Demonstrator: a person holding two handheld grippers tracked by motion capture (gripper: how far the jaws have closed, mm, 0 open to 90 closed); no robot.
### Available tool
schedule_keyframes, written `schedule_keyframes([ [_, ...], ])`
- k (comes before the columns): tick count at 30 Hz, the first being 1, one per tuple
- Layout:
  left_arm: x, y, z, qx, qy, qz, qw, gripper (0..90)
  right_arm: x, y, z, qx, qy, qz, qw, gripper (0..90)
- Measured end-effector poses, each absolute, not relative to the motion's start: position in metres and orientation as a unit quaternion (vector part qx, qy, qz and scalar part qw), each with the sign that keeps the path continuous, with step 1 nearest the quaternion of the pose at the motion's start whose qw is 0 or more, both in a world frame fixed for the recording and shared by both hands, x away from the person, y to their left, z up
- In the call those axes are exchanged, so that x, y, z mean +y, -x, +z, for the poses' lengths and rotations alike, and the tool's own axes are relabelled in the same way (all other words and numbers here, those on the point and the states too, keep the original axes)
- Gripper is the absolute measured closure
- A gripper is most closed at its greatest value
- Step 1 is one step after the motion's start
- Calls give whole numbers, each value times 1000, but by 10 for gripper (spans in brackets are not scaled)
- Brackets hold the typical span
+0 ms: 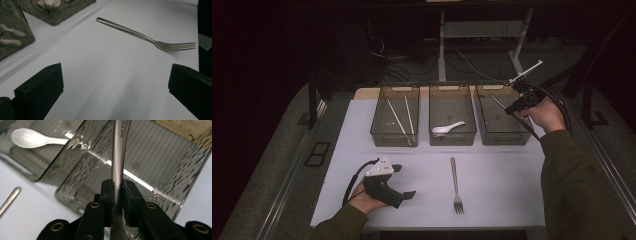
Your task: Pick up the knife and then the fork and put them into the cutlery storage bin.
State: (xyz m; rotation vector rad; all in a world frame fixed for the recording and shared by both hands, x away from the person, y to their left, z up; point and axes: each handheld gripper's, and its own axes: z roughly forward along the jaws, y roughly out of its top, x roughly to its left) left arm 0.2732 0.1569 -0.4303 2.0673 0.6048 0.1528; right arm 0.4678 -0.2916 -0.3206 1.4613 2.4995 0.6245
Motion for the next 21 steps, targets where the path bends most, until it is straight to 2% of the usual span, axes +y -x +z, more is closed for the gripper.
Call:
schedule_keyframes([
  [10,158,-273,-430,249,-842,62,474,0,-285,-508,-333,841,-499,191,87,792],
  [21,158,-273,-429,248,-841,61,477,0,-275,-530,-360,843,-505,167,86,792],
])
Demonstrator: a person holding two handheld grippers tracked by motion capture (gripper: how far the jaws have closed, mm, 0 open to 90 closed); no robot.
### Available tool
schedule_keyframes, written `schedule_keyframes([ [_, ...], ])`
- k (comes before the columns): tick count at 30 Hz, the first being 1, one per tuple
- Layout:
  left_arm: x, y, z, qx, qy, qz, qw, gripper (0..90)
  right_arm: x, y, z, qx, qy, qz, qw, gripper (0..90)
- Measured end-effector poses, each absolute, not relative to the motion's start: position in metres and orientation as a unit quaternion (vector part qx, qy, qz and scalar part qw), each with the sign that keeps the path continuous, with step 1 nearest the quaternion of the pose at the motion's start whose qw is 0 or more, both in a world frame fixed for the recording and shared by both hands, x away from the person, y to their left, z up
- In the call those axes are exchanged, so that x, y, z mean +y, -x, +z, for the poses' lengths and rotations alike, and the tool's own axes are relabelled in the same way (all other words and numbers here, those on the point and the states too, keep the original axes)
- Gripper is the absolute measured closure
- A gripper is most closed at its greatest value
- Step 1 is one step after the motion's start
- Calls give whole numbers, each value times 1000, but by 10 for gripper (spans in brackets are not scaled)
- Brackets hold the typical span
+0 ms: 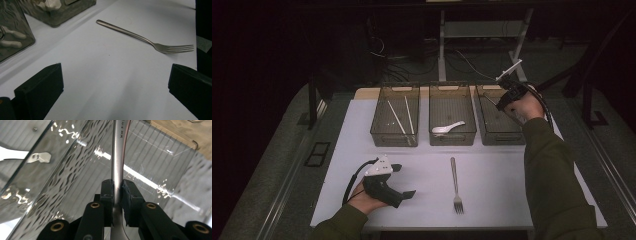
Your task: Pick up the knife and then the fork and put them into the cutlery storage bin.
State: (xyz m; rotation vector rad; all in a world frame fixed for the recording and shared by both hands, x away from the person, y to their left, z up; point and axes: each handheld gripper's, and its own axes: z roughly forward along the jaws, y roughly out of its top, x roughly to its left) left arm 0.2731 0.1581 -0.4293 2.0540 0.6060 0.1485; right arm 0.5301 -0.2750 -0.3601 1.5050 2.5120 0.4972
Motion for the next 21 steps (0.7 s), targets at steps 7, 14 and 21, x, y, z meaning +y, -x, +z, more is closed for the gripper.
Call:
schedule_keyframes([
  [7,159,-274,-430,247,-842,60,475,0,-264,-537,-380,849,-502,148,75,796],
  [14,159,-273,-429,246,-842,62,476,0,-262,-535,-375,842,-506,165,88,807],
  [21,159,-273,-429,248,-841,62,477,0,-272,-522,-361,831,-504,216,92,568],
])
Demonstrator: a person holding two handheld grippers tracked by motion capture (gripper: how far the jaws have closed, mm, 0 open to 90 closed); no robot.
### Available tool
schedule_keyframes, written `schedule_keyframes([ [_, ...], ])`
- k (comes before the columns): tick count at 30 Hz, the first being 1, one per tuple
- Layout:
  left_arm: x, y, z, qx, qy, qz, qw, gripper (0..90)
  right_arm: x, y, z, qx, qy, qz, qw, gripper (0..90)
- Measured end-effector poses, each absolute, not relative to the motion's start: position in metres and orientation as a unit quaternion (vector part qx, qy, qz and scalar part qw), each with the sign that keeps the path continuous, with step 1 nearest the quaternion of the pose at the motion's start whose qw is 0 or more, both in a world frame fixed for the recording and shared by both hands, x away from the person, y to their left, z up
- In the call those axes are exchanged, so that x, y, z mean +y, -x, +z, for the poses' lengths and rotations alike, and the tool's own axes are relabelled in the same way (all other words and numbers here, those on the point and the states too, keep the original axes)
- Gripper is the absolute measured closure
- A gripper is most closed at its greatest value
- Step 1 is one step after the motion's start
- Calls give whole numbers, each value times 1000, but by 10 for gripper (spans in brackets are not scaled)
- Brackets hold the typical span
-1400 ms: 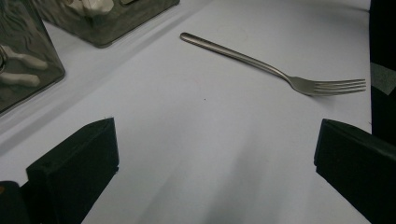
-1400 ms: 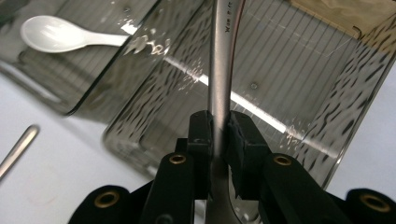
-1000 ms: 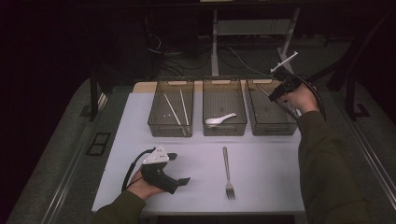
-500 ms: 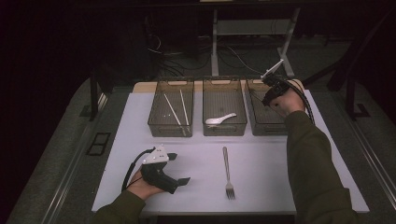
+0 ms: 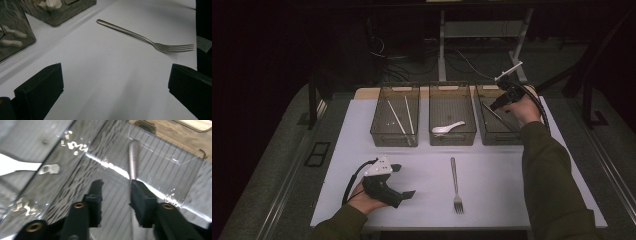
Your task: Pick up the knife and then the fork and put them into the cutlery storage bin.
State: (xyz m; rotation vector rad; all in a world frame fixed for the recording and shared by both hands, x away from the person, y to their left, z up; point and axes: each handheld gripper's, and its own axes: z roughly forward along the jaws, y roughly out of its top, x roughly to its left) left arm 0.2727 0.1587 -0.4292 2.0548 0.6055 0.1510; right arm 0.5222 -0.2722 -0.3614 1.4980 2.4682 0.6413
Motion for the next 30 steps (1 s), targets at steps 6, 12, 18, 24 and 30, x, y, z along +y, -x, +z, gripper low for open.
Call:
schedule_keyframes([
  [6,159,-273,-430,247,-843,62,474,0,-282,-506,-349,828,-501,234,95,441],
  [12,159,-273,-430,246,-843,63,474,0,-286,-485,-338,828,-484,262,108,384],
  [18,158,-273,-430,246,-844,62,473,0,-285,-454,-333,828,-459,302,108,385],
  [24,159,-273,-430,248,-843,63,472,0,-281,-421,-336,830,-436,331,104,437],
  [30,160,-273,-430,252,-843,64,471,0,-279,-393,-348,832,-425,344,94,593],
])
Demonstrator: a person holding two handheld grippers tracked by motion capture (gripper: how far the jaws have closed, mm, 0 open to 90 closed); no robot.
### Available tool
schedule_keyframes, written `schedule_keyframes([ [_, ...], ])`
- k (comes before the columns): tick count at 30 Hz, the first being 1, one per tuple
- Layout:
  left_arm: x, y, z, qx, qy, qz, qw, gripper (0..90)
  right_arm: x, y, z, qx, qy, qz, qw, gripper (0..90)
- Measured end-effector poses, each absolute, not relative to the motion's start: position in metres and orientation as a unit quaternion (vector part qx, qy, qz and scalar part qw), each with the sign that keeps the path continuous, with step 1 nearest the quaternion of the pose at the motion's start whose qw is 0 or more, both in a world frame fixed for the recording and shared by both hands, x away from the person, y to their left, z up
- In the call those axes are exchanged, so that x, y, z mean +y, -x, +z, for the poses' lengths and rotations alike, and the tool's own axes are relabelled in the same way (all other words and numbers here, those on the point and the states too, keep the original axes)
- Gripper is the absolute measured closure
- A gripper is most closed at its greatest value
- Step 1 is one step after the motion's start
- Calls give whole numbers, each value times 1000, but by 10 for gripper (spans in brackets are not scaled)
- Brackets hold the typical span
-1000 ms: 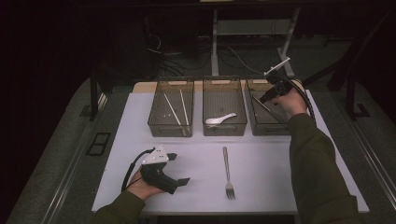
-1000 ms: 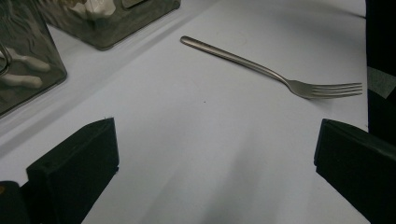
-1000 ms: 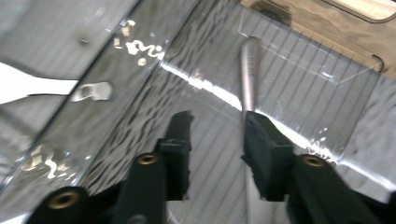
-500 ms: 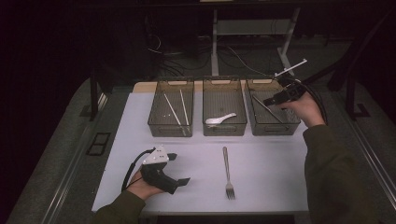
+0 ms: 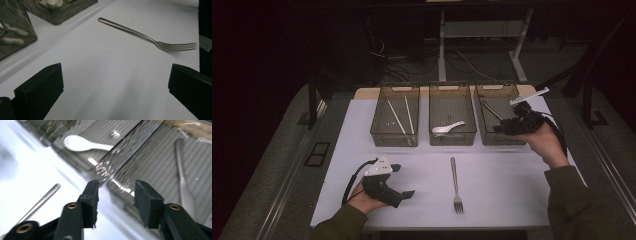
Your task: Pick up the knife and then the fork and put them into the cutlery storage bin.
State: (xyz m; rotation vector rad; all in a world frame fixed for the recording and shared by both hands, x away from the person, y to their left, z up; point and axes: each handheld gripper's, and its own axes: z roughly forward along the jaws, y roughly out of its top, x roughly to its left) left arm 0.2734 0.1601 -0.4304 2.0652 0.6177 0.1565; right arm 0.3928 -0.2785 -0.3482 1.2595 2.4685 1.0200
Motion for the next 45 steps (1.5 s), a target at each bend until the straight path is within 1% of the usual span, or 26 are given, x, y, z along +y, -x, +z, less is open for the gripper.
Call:
schedule_keyframes([
  [3,161,-274,-431,254,-842,64,472,0,-276,-379,-355,838,-413,345,87,701],
  [4,161,-274,-431,256,-841,63,473,0,-276,-375,-357,840,-409,346,84,754],
  [6,161,-274,-431,258,-840,62,474,0,-273,-368,-360,843,-402,349,79,815],
  [9,161,-275,-431,257,-840,62,473,0,-269,-357,-365,848,-390,351,77,884],
  [10,161,-275,-431,258,-840,62,473,0,-267,-355,-366,850,-386,350,76,894],
  [20,161,-274,-431,256,-843,63,469,0,-248,-327,-378,864,-350,357,59,895],
  [23,161,-274,-431,256,-843,64,468,0,-239,-319,-383,871,-338,355,46,895],
  [36,160,-273,-431,255,-844,64,468,0,-190,-289,-402,903,-271,334,-1,895],
  [45,159,-274,-432,253,-845,63,466,0,-159,-275,-411,919,-222,324,-30,895],
])
